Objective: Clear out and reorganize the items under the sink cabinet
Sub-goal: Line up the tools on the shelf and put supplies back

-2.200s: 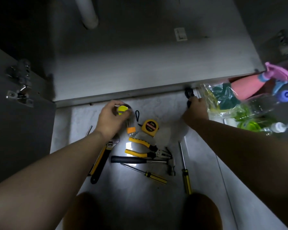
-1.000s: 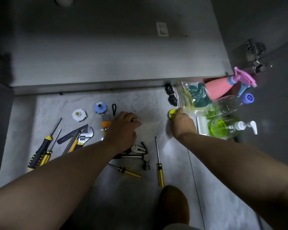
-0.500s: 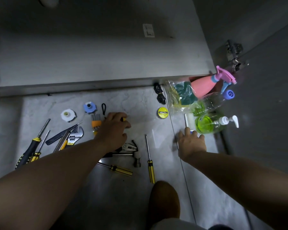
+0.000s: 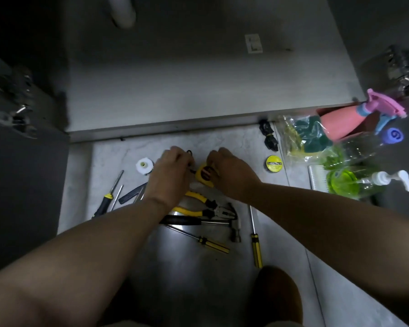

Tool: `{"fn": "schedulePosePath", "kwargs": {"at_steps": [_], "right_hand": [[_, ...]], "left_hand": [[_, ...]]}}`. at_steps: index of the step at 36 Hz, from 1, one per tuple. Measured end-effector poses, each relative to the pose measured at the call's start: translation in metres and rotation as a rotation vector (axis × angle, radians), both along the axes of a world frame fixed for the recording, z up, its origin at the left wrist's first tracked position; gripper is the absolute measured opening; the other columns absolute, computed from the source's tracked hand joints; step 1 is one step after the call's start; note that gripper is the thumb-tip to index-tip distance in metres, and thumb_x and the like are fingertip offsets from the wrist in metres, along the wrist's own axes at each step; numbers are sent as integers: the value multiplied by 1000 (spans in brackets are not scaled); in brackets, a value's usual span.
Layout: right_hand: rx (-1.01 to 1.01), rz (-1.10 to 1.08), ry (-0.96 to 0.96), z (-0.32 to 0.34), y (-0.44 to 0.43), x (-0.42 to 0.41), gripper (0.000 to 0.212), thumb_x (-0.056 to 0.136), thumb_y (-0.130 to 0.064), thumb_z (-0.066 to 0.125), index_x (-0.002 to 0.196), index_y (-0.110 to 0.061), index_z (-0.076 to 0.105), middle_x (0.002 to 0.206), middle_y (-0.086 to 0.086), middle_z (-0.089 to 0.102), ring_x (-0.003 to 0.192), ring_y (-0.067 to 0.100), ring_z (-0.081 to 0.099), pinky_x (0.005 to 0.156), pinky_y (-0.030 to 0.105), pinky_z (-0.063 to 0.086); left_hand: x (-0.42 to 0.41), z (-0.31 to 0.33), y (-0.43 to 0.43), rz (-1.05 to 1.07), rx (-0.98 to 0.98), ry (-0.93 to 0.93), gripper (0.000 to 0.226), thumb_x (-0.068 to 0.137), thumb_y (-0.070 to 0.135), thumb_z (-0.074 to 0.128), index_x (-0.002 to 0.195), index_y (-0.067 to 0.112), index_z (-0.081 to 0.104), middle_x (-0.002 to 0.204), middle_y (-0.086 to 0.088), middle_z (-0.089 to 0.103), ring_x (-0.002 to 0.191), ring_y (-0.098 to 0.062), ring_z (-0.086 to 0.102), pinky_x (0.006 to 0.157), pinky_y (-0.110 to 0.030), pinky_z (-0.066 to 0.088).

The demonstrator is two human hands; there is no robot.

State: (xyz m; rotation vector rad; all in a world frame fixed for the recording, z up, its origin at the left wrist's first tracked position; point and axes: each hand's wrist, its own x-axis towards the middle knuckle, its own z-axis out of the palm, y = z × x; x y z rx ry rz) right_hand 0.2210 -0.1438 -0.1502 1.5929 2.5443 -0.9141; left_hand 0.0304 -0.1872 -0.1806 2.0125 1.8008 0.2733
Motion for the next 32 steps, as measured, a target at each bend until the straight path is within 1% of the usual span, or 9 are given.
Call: {"fn": "schedulePosePath", "kwargs": {"at_steps": [3,7,10,13,18,25,28,30,32], "right_hand": [[-33,-39,107,-8,9,-26,35,89,-10,60,123,-14,53,118,8,44,78,18,47,61,26,35],[-69,-60,172,-16,17,-58,44,84,-5,60,127,-17,55,121,10,43,81,19,49,63,26,42],[-65,-56,210,-19,17,-76,45,83,-2,60,127,-11,60,122,15,49,103,34,56,84,42,51],[-59,-33,179,-24,17,-91,46,85,0,60,131,-8,61,127,18,50,112,36,54,91,44,50],[6,-45,58,-25,19,-106,24,87,3,58,108,-5,63,118,16,49,97,34,57,73,35,47],[48,-182,113,-10,28,-81,19,91,-3,55,106,-6,65,117,16,59,101,33,61,86,41,50],[51,-327,175,-5,31,-53,14,95,-9,56,103,-10,69,119,12,60,102,28,63,91,44,52],[71,-390,132,-6,37,-31,10,96,-16,58,101,-13,67,115,10,61,99,26,63,90,45,53],[85,-472,63,-9,44,-12,11,94,-19,60,100,-13,68,113,9,62,98,28,63,87,40,51]], "left_hand": [[-27,6,-4,262,109,52,33,82,16,67,115,19,62,115,-7,51,103,-31,49,86,-42,43],[-57,2,-11,431,24,171,49,77,25,69,124,20,56,124,-12,48,114,-35,44,93,-45,38],[-71,-6,-15,533,-81,37,39,82,27,72,118,23,59,121,-6,50,117,-30,43,96,-43,42],[-75,-11,-16,602,-124,-143,24,87,23,70,109,23,61,112,-1,52,110,-27,51,90,-40,48],[-73,-11,-11,630,-161,-242,20,93,20,66,114,21,64,115,-4,54,108,-28,57,93,-44,52],[-73,-12,0,635,-199,-240,18,94,24,67,111,20,69,116,-7,63,110,-28,60,95,-44,52],[-68,-12,3,645,-163,-312,16,93,25,70,107,18,69,111,-5,64,106,-26,62,92,-43,54],[-62,-10,7,672,-145,-398,18,90,27,74,105,18,69,107,-4,67,94,-20,66,83,-33,56],[-55,-9,12,685,-176,-495,20,89,27,76,106,20,68,106,-4,69,91,-19,67,83,-34,58]]}}
